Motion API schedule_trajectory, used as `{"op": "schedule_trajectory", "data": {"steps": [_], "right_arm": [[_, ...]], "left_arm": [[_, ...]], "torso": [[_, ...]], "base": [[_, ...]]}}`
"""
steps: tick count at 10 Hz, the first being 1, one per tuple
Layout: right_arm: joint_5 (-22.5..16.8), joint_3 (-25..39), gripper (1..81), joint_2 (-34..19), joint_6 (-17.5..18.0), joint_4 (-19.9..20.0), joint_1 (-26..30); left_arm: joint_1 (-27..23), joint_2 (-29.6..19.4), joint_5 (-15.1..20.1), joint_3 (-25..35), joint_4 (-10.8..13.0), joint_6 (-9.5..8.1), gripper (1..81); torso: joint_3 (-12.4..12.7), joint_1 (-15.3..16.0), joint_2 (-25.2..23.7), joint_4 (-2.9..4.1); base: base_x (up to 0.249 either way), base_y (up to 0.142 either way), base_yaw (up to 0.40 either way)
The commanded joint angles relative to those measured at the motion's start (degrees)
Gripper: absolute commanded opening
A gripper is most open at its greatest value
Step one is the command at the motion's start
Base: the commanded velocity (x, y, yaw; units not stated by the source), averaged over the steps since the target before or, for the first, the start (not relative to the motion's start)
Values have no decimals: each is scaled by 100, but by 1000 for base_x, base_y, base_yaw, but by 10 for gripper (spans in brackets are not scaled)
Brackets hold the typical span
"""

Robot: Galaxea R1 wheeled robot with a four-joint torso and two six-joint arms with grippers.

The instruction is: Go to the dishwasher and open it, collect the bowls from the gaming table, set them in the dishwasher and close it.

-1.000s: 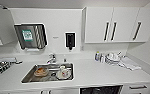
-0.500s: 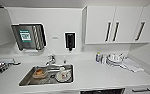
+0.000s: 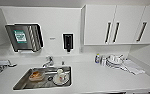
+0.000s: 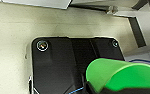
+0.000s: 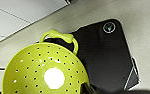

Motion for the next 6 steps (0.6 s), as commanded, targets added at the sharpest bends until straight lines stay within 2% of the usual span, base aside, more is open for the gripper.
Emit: {"op": "schedule_trajectory", "data": {"steps": [1,3,6], "right_arm": [[-157,7,10,-75,3,-43,222],[-157,7,10,-75,3,-52,231],[-166,7,10,-83,3,-44,231]], "left_arm": [[-209,-128,135,22,43,10,10],[-209,-136,135,22,43,10,10],[-209,-127,126,39,43,10,10]], "torso": [[0,0,0,0],[0,0,0,0],[0,2,2,0]], "base": [[89,-86,0],[78,-32,0],[0,0,0]]}}
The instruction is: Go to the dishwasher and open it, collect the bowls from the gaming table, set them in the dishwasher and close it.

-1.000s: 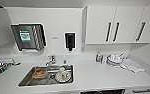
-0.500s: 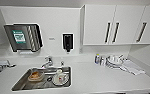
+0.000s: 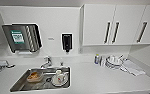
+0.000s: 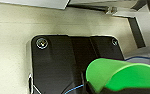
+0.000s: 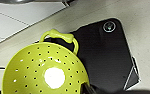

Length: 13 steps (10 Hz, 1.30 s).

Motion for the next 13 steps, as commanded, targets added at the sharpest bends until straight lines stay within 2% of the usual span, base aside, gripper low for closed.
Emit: {"op": "schedule_trajectory", "data": {"steps": [1,2,3,5,7,9,11,13], "right_arm": [[-147,19,10,-97,3,-41,227],[-146,19,10,-97,3,-41,218],[-146,28,10,-106,12,-32,210],[-120,81,10,-123,20,-23,201],[-85,107,10,-132,20,-32,200],[-76,107,10,-141,20,-32,192],[-76,107,10,-141,20,-32,201],[-76,125,10,-141,20,-41,218]], "left_arm": [[-255,-145,111,43,35,10,10],[-247,-224,-100,105,34,-51,10],[-255,-391,-293,324,52,-183,10],[-325,-768,-302,920,43,-252,10],[-405,-1215,-302,1568,52,-297,10],[-510,-1603,-302,2177,52,-297,10],[-738,-2155,-302,2949,43,-297,10],[-1160,-2992,-214,4130,43,-297,10]], "torso": [[0,0,0,0],[0,0,0,0],[0,0,0,0],[0,-2,0,0],[-423,-2,0,0],[-624,-3,-2,0],[-962,-3,-2,0],[-772,-2,0,0]], "base": [[0,0,0],[0,0,0],[0,0,0],[0,0,0],[0,0,0],[0,0,0],[0,0,0],[0,0,0]]}}
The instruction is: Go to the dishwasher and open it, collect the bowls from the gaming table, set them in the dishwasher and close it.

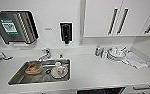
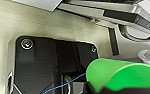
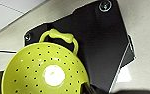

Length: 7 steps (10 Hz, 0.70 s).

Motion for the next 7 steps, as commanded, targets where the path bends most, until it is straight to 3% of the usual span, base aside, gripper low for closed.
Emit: {"op": "schedule_trajectory", "data": {"steps": [1,5,6,7], "right_arm": [[-159,55,10,-111,16,-43,180],[-89,64,10,-128,16,-43,172],[-53,73,10,-137,16,-43,172],[-45,90,10,-137,16,-35,180]], "left_arm": [[-996,-1612,196,2013,43,-88,10],[-2184,-2301,1383,3379,34,-353,10],[-2561,-2371,1828,3711,34,-449,10],[-2938,-2388,2282,4000,26,-528,10]], "torso": [[5,0,0,0],[-26,2,2,0],[-346,2,2,0],[-496,2,2,0]], "base": [[0,0,0],[0,0,0],[0,0,0],[0,0,0]]}}
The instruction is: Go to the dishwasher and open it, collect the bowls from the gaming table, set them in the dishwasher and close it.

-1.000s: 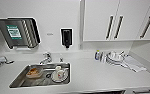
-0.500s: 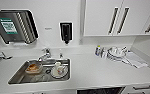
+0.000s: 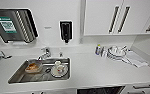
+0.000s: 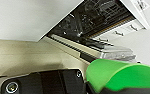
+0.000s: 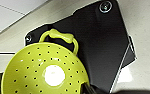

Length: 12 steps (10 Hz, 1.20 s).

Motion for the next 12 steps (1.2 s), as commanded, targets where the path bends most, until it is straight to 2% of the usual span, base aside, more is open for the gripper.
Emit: {"op": "schedule_trajectory", "data": {"steps": [1,4,6,7,8,9,10,12], "right_arm": [[-139,86,10,-99,13,-46,133],[-139,104,10,-99,13,-46,124],[-130,121,10,-99,13,-46,124],[-121,121,10,-99,13,-46,116],[-121,121,10,-99,13,-46,115],[-121,121,10,-99,13,-46,115],[-121,121,10,-99,13,-46,124],[-121,139,10,-90,22,-37,150]], "left_arm": [[-1687,-573,1963,1413,23,-404,10],[-2636,-213,3082,1757,23,-748,10],[-3137,313,3993,1853,15,-905,10],[-3409,620,4494,1888,-47,-950,10],[-3647,867,4838,1932,-126,-950,10],[-3885,1130,5006,1950,-213,-967,10],[-4052,1333,5032,1950,-276,-977,10],[-4325,1799,5042,1819,-276,-1117,10]], "torso": [[-438,0,0,0],[-913,4,6,0],[-767,4,9,0],[-861,9,9,0],[-907,9,9,0],[-911,11,11,0],[-907,11,11,0],[-909,11,13,0]], "base": [[0,0,0],[0,0,0],[0,0,0],[0,0,0],[0,0,0],[0,0,0],[0,0,0],[0,0,0]]}}
